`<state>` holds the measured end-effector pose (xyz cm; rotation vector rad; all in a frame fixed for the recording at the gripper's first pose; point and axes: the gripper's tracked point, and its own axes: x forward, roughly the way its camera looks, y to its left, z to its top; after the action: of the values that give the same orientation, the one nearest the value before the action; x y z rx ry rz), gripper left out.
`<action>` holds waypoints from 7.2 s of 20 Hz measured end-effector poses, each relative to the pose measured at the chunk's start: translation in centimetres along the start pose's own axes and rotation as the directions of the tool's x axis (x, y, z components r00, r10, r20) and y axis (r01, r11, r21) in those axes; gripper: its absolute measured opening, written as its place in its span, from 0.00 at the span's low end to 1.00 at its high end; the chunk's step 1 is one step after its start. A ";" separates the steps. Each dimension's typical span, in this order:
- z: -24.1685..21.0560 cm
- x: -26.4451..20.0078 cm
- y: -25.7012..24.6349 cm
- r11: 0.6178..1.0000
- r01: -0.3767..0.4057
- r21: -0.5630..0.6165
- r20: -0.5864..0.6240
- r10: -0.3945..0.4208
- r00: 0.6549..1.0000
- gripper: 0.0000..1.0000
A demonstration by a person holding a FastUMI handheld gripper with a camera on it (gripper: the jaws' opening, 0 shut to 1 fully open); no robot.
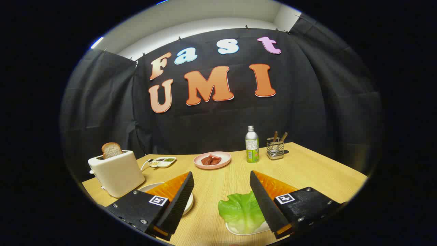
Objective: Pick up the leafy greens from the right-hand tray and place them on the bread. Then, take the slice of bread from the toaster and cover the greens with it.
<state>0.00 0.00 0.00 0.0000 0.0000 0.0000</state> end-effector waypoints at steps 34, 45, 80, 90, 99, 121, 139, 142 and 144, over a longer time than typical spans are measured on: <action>0.2 1.1 0.9 0.997 0.022 -0.080 -0.029 -0.024 0.999 0.98; -0.1 2.2 -1.0 0.985 0.047 -0.164 -0.121 -0.067 0.990 0.98; -14.3 2.3 -4.8 0.985 -0.008 -0.174 -0.549 -0.091 0.831 0.39; -14.0 2.1 -5.1 0.987 0.024 -0.157 -0.544 -0.107 0.832 0.01; -10.7 2.3 -4.6 0.990 0.036 -0.137 -0.480 -0.098 0.872 0.00; -5.2 4.3 6.3 0.992 -0.103 -0.074 -0.380 0.068 0.923 0.00; -9.9 5.9 18.4 0.952 -0.282 -0.117 -0.426 0.208 0.880 0.00; -11.2 5.9 19.2 0.945 -0.295 -0.139 -0.446 0.206 0.871 0.00; -12.3 5.9 19.7 0.941 -0.307 -0.142 -0.463 0.211 0.861 0.01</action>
<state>5.90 19.73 -12.34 -0.2147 0.4598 0.2741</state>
